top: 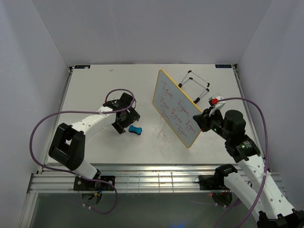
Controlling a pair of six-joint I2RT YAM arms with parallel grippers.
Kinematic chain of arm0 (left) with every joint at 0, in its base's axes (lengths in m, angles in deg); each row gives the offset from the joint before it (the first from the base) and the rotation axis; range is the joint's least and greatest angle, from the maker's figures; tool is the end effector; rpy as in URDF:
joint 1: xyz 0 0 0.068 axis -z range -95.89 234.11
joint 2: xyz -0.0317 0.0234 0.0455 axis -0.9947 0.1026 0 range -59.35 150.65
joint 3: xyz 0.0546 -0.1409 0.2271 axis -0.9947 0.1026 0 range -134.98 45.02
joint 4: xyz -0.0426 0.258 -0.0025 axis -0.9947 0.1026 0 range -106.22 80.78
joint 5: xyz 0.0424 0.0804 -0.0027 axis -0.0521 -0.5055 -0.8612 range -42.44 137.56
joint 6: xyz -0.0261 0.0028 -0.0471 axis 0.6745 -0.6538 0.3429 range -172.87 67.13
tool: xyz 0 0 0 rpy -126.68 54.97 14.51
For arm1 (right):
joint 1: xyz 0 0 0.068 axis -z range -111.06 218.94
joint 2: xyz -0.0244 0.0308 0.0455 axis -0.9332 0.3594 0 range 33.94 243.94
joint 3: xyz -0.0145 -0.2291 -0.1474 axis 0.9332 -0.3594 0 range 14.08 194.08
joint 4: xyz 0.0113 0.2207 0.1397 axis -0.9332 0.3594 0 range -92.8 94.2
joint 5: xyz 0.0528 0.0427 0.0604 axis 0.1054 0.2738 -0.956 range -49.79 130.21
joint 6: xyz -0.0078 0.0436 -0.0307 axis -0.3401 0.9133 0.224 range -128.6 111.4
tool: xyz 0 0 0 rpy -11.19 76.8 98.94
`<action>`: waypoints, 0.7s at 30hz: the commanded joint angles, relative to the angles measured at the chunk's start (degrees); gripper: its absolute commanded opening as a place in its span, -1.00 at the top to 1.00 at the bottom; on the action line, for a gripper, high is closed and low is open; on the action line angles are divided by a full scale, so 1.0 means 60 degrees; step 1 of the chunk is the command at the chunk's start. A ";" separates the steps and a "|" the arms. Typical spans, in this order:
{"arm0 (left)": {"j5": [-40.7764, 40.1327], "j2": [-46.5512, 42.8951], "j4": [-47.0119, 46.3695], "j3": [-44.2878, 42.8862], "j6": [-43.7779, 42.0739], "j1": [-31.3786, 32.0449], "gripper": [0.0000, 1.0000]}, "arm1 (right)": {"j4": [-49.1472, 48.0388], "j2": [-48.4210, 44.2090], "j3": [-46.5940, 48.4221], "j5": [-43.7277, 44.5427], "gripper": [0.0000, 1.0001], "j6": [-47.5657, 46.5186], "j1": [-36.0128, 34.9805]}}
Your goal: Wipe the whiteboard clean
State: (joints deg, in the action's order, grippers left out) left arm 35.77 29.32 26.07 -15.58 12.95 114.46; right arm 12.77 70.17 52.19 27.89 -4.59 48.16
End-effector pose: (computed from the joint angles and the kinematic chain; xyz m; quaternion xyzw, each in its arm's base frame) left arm 0.2583 -0.1427 0.2126 -0.3153 0.9282 -0.0587 0.1887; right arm 0.1428 0.0621 0.3119 -0.1796 0.7638 0.2143 0.5818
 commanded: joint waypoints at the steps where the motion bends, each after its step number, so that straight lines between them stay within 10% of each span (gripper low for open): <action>1: 0.0631 -0.0041 0.0746 0.0123 0.2137 -0.0004 -0.92 | 0.1184 -0.0017 0.0153 0.0398 0.85 -0.0141 -0.0068; 14: 0.0017 0.1790 0.1361 -0.1121 0.3575 0.0054 -0.83 | 0.0862 -0.0310 -0.0316 0.0104 0.84 -0.0112 -0.0185; 18: -0.0361 0.1980 0.1448 -0.1340 0.3824 0.0288 -0.32 | 0.0818 -0.0281 -0.0360 0.0046 0.85 -0.0126 -0.0258; 21: -0.0612 0.1893 0.1683 -0.1429 0.4146 0.0479 -0.35 | 0.0803 -0.0310 -0.0375 0.0060 0.85 -0.0141 -0.0273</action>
State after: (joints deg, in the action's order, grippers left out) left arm 34.50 42.52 33.94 -21.68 31.83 116.19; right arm 13.41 68.25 51.36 28.27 -4.59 47.16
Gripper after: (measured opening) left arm 0.670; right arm 0.090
